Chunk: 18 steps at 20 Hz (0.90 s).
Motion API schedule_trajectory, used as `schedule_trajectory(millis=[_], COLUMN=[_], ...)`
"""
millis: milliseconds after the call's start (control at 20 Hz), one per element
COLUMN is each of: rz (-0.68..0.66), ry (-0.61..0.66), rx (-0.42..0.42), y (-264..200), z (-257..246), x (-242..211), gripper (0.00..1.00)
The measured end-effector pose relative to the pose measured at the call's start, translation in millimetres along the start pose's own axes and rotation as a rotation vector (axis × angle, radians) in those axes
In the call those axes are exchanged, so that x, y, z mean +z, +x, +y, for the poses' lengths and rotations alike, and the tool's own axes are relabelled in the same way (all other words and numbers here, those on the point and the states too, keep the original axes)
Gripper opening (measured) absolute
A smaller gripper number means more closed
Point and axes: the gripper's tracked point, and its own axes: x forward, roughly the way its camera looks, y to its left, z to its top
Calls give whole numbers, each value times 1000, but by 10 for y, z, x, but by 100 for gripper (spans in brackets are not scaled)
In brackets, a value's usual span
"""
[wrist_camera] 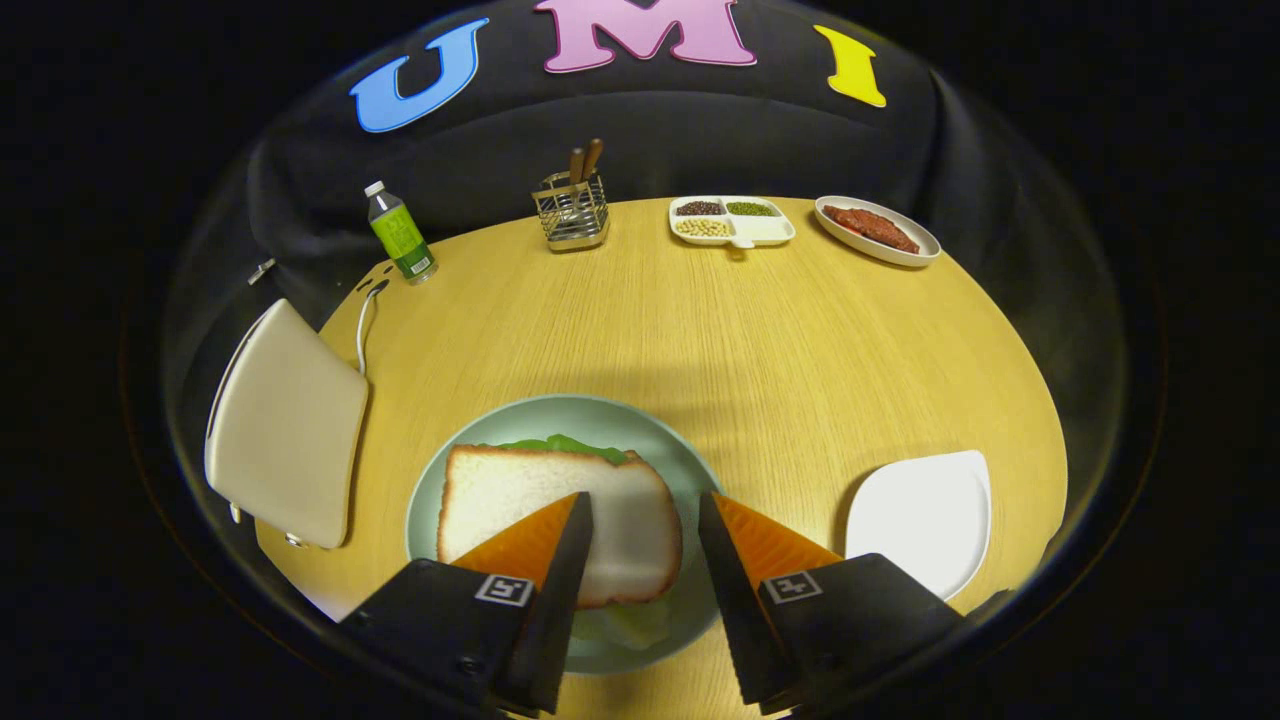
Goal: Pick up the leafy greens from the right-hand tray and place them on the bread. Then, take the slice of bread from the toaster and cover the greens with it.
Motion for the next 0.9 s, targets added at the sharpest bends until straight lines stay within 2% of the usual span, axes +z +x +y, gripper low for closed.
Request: schedule_trajectory(millis=[50,250,300,600,900], rz=[1,-6,-10,-76,-197], ry=[1,-11,-20,-37,-18], rx=[7,26,23,35,123], y=[3,-69,-100,-280,-761], z=[-5,19,-4,-211,-179], x=[3,29,39,226,775], gripper=[75,89,100,99,99])
